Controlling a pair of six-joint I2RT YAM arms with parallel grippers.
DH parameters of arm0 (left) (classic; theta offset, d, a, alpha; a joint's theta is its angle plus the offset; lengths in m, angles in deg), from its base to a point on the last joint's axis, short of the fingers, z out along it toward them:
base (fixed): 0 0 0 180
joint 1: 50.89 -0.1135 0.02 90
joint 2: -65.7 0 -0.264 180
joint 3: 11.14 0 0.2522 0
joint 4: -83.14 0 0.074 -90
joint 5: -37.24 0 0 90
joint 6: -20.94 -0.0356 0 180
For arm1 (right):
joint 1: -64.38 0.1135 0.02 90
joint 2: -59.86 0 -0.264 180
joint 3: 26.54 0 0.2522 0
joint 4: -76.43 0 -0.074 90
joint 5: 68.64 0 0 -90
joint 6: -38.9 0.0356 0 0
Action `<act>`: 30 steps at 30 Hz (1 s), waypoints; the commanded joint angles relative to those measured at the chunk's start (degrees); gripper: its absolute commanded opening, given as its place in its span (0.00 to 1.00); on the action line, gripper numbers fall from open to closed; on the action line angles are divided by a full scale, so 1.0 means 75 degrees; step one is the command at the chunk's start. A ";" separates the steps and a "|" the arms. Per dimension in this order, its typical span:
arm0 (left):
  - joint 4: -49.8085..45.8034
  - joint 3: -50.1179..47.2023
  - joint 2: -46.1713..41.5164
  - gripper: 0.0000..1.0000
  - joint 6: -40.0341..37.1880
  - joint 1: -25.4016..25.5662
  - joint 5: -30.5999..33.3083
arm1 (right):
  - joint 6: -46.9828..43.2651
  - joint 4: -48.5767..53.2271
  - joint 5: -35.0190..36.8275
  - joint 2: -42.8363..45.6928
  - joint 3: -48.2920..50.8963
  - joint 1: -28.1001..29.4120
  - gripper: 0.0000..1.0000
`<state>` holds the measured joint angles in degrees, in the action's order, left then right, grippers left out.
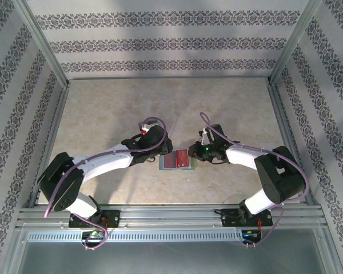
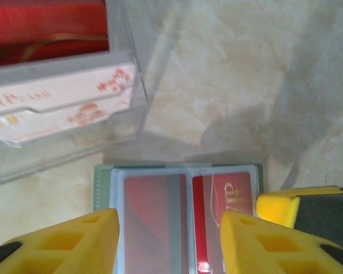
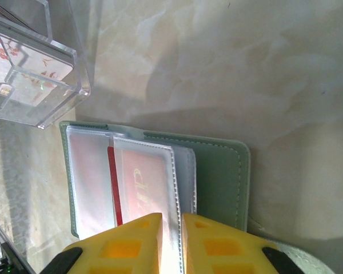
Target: Take the credit cards out of the card holder
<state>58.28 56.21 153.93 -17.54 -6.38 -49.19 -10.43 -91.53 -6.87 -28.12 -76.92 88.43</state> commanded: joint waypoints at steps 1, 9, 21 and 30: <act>0.0621 -0.0080 0.0531 0.47 0.0370 0.0007 -0.0985 | -0.0031 0.0160 0.0207 0.0196 0.0031 0.0143 0.16; 0.1409 -0.0038 0.1279 0.41 0.0606 0.0007 -0.1797 | 0.0015 -0.0011 0.0260 -0.0231 -0.0040 0.0348 0.10; 0.2308 -0.0005 0.1962 0.45 0.0893 -0.0005 -0.2145 | 0.0004 -0.0123 0.0236 -0.0560 -0.0121 0.0390 0.09; 0.2306 0.0102 0.2011 0.43 0.0803 -0.0005 -0.2151 | 0.0015 -0.0146 0.0260 -0.0548 -0.0086 0.0379 0.09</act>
<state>74.78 55.77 168.31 -11.74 -6.38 -65.08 -10.41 -92.47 -6.01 -31.42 -76.94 90.53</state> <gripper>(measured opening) 0.431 0.092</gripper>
